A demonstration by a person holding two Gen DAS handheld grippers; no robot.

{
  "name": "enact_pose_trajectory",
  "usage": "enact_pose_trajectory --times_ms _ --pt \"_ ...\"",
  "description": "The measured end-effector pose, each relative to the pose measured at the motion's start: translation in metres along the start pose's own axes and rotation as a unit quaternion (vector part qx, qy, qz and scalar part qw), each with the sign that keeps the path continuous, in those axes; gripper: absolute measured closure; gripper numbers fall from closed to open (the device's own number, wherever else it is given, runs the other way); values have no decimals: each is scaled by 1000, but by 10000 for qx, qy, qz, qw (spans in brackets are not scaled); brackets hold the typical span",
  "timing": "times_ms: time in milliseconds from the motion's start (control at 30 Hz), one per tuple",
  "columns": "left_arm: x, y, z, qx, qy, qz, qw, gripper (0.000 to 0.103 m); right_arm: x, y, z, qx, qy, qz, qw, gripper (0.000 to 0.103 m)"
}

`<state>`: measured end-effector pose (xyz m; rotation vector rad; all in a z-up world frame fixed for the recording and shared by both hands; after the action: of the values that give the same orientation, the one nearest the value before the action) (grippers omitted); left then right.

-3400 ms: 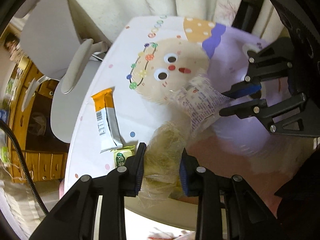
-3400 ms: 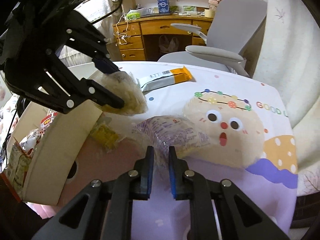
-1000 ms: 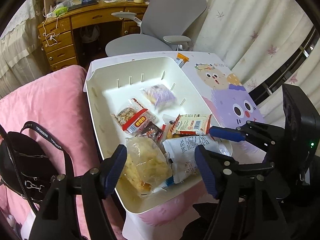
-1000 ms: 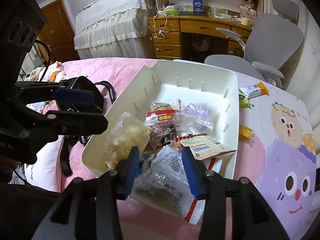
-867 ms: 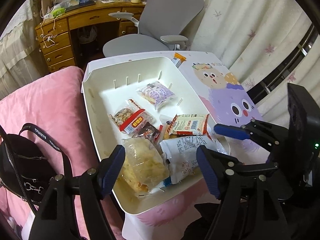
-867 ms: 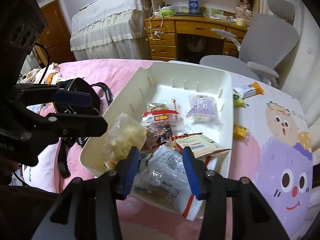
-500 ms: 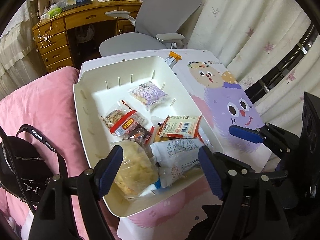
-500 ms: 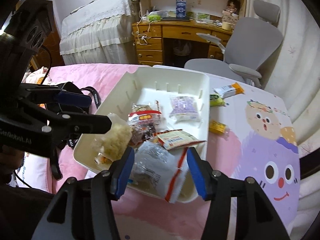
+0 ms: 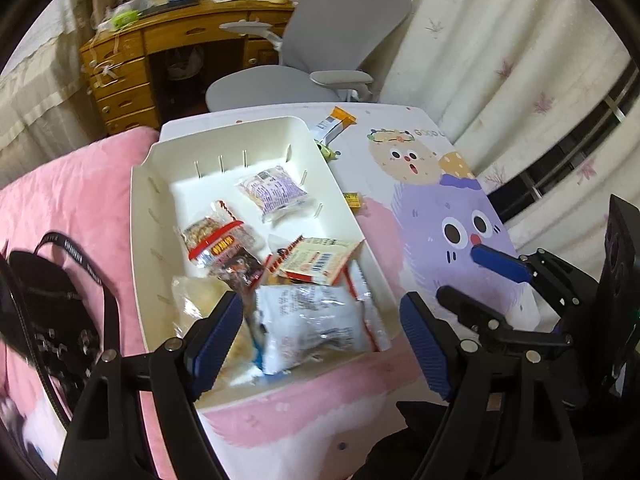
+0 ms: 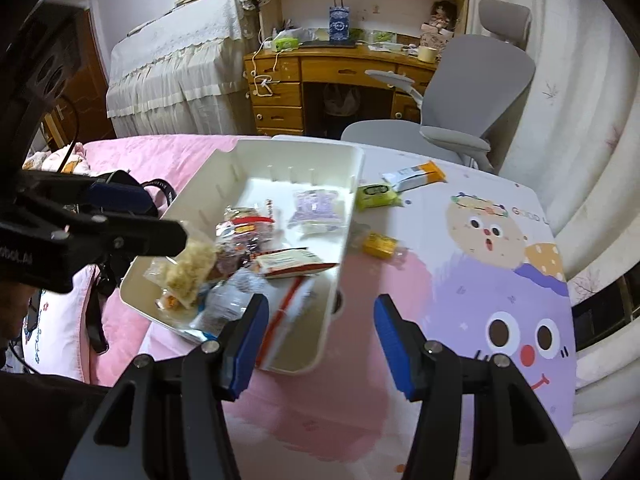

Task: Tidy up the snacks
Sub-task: 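Move both grippers from the tray toward the remaining snacks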

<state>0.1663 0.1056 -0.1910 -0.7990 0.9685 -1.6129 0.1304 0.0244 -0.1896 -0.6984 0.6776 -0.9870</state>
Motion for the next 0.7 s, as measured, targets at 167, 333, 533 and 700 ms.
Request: enact_pose_trajectory --times_ms 167,333,533,700 --pt "35 -3 -7 -39 -420 348 9985 23 33 -17 -8 -5 -102 273 9996 43" --pt "77 -8 -12 -31 -895 608 9941 23 65 -37 -16 -67 -311 603 9977 41" --pt "124 -8 -16 -74 -1394 854 9865 23 113 -55 -21 -209 -396 910 9948 39" --pt "151 1 -10 -122 -1711 974 9803 23 151 -58 -16 -285 -112 1040 9941 39"
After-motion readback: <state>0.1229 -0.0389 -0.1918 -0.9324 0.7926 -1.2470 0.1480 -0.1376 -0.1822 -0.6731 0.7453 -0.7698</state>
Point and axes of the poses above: each gripper's, at about its wrist camera, not at the fingertips, and y roughly the way its jaws point, x to its right, z to its top, the point moved 10 cm from there along y, roughly the way its jaws point, and after that the axes turned 13 degrees about z, right-handed, at the moved point
